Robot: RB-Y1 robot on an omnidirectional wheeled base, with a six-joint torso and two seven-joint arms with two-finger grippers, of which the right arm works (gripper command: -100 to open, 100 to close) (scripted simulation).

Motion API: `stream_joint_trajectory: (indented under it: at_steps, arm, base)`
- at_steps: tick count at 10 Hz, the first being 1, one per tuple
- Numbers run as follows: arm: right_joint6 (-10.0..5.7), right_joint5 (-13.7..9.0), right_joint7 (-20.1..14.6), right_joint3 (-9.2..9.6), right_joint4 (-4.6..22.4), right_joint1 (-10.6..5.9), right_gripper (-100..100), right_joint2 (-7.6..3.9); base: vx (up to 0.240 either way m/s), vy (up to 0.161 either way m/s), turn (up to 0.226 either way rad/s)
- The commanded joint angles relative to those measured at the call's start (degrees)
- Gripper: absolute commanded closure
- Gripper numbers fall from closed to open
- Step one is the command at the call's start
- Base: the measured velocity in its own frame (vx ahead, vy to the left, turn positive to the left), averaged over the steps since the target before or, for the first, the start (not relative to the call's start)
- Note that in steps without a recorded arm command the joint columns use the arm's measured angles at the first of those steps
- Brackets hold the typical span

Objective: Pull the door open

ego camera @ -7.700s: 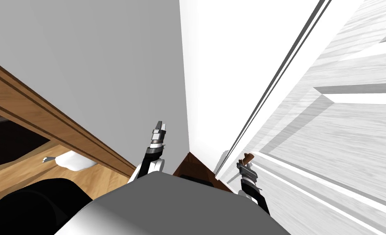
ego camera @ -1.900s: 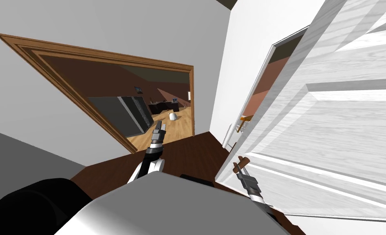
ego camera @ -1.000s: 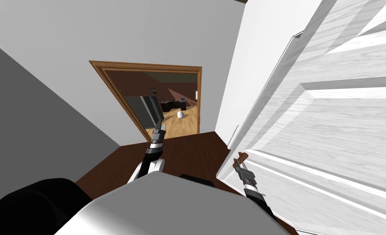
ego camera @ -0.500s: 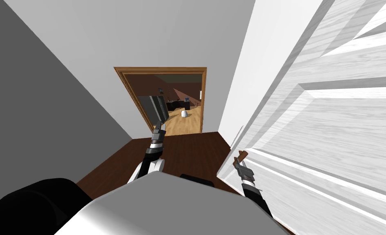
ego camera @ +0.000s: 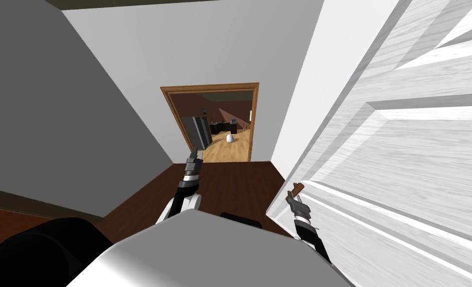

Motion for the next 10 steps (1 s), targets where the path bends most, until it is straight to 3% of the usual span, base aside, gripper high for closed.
stream_joint_trajectory:
  at_steps: [1,7,10]
  arm:
    - [0.73,0.97,0.54,-2.04,-0.08,-0.56,100,1.21]
    - [4.28,3.55,2.21,-9.35,0.81,-1.42,100,4.58]
    - [6.57,5.21,3.28,-14.07,1.39,-1.98,100,6.76]
  base:
    - [-0.123,-0.021,0.174]
    - [-0.120,-0.020,0.146]
    - [-0.182,-0.032,0.224]
